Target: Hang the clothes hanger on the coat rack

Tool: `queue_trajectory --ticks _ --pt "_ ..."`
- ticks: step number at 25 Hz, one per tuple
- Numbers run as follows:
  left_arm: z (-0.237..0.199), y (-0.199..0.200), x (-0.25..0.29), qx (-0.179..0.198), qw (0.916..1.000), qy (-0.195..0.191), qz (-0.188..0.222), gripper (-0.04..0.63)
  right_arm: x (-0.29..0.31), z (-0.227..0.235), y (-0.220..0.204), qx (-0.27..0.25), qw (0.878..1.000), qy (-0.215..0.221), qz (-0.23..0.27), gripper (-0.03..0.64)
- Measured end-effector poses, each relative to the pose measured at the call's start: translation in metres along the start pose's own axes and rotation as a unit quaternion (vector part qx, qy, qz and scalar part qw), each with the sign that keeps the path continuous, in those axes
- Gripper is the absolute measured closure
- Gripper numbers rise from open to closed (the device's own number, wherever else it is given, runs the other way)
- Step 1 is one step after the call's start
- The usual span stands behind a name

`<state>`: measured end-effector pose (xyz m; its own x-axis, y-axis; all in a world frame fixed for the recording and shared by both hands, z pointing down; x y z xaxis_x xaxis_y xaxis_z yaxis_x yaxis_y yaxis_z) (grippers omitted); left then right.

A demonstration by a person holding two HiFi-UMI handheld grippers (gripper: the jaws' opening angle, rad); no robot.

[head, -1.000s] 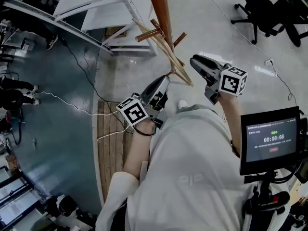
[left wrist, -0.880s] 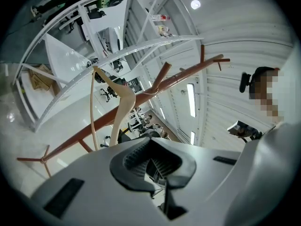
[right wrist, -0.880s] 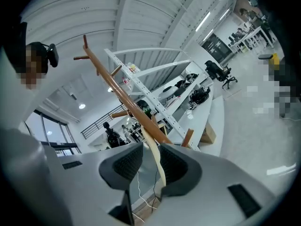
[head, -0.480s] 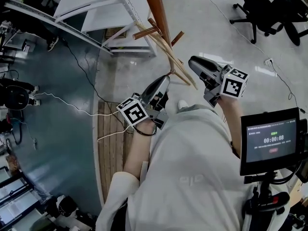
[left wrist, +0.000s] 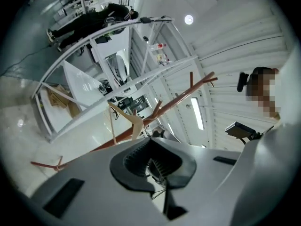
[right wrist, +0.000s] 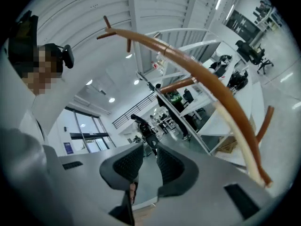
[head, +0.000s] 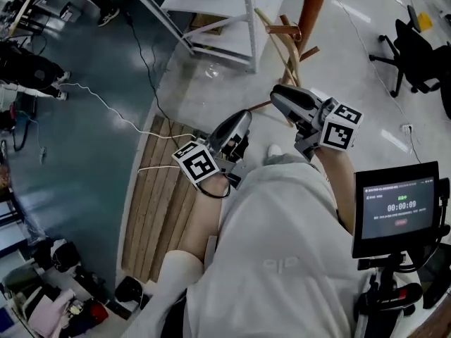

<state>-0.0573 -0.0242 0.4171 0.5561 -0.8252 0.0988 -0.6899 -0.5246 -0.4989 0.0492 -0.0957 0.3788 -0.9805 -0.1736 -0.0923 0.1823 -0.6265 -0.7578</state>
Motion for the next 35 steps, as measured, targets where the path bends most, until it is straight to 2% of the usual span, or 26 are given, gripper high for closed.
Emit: queue_trajectory --ticks 4,7,13,18,22,26,35 --pt "-0.014 0.015 -0.051 -0.005 0.9980 0.037 0.051 0.589 0.053 -0.018 -0.025 0.012 0.998 0.052 -0.039 0.523" --pt "-0.027 0.024 -0.094 -0.012 0.9928 0.070 0.096 0.589 0.096 -0.035 -0.048 0.022 0.992 0.097 -0.073 0.523" --pt "-0.022 0.037 -0.168 -0.021 0.9759 0.121 0.180 0.589 0.162 -0.090 -0.085 0.051 0.970 0.192 -0.138 0.525" --pt "-0.028 0.030 -0.212 -0.030 0.9627 0.149 0.223 0.589 0.192 -0.121 -0.122 0.071 0.954 0.238 -0.168 0.525" --pt "-0.034 0.028 -0.235 -0.033 0.9554 0.165 0.243 0.589 0.207 -0.132 -0.142 0.084 0.945 0.256 -0.186 0.525" --pt "-0.025 0.036 -0.246 -0.041 0.9527 0.170 0.249 0.589 0.213 -0.144 -0.138 0.089 0.943 0.255 -0.194 0.525" --pt "0.004 0.051 -0.236 -0.042 0.9600 0.152 0.231 0.589 0.202 -0.152 -0.111 0.084 0.951 0.226 -0.194 0.525"
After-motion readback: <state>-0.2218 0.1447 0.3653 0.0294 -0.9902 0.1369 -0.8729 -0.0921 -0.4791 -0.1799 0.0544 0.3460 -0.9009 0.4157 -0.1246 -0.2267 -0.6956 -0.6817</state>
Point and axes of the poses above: the fingertips, and each gripper's own axes: x forward along the fingers, z to its right, y out of its top, the point moved 3 cm from there along -x, backward along the fingers, and after that the axes turned 7 degrees about y, right-handed, at the moved point
